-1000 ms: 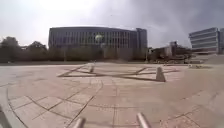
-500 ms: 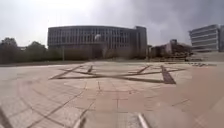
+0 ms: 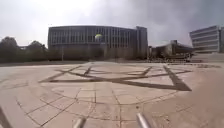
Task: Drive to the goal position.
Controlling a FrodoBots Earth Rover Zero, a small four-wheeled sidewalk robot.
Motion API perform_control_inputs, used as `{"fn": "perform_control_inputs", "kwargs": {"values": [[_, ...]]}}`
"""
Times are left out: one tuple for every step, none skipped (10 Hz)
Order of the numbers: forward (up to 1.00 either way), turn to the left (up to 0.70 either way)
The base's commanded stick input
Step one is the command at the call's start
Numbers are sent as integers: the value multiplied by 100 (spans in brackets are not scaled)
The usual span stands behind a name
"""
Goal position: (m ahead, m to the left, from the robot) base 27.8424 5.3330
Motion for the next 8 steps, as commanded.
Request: {"fn": "perform_control_inputs", "kwargs": {"values": [[100, 0], [100, 0], [100, 0], [100, 0], [100, 0], [100, 0], [100, 0], [100, 0]]}}
